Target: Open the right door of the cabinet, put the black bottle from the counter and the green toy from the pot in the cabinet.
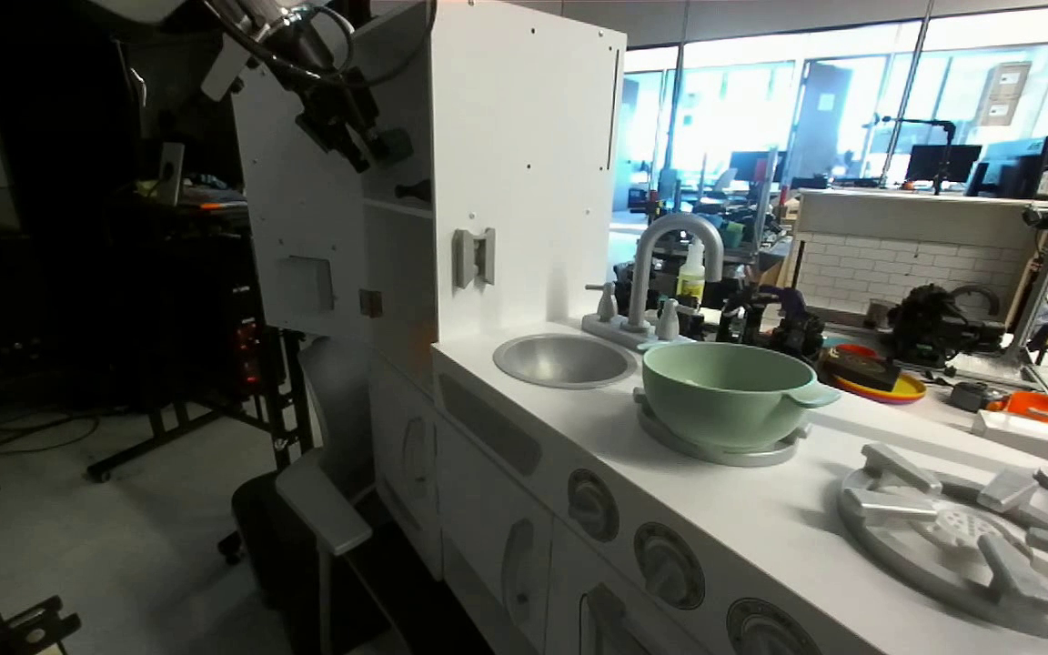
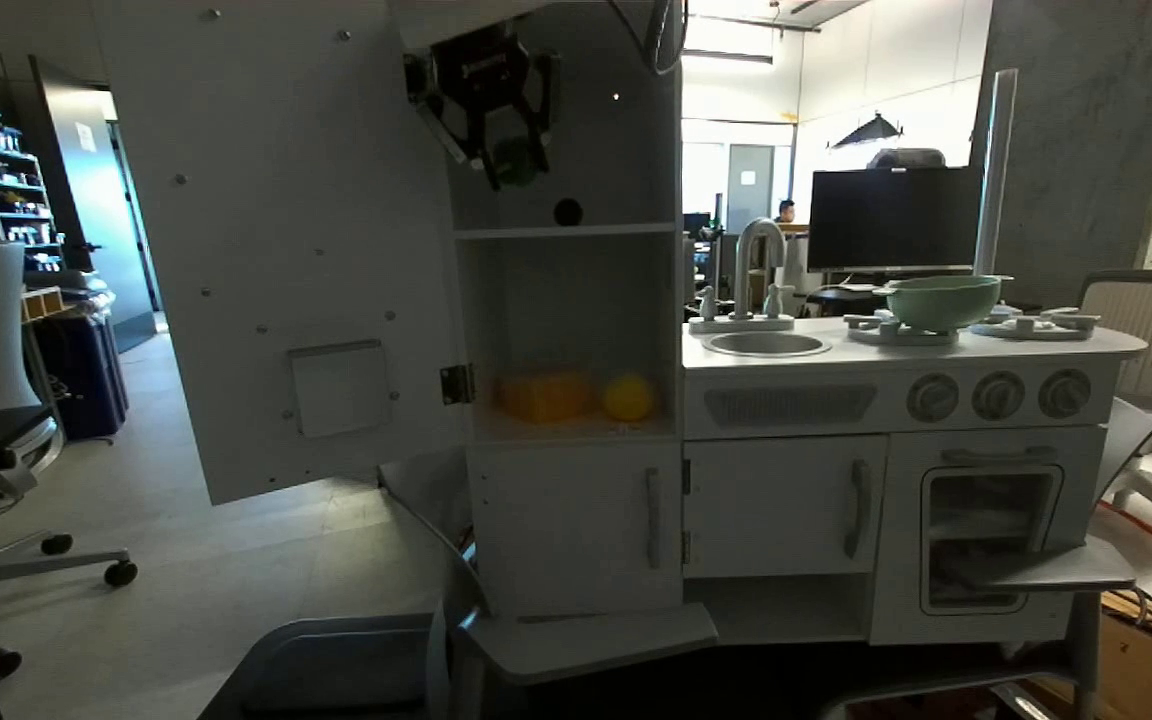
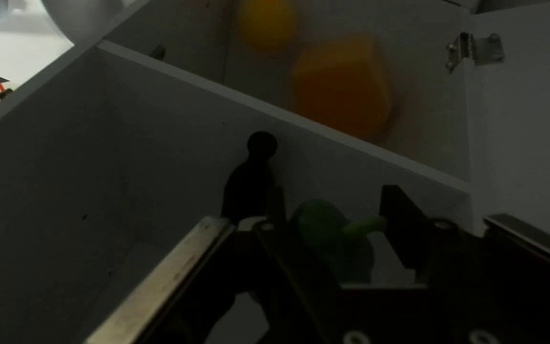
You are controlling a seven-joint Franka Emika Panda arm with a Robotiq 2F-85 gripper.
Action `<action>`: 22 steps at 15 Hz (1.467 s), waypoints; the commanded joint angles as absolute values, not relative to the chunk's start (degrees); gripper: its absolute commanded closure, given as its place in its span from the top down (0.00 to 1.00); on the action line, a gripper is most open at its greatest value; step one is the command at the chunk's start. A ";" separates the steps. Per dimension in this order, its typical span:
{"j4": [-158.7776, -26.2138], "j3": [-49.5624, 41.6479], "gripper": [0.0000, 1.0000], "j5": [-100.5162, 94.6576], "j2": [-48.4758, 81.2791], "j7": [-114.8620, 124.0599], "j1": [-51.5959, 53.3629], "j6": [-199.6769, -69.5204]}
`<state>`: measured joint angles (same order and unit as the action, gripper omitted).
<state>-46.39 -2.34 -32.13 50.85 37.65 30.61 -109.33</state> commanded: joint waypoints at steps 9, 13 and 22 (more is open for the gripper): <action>-43.00 -8.93 0.78 -37.90 56.16 49.11 31.41 -114.53; -41.80 -9.80 0.98 -37.70 56.53 49.78 31.59 -114.15; -40.87 -7.40 1.00 -35.56 55.27 43.84 31.59 -111.55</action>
<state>-42.70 -8.69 -36.74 55.70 48.06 31.54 -113.88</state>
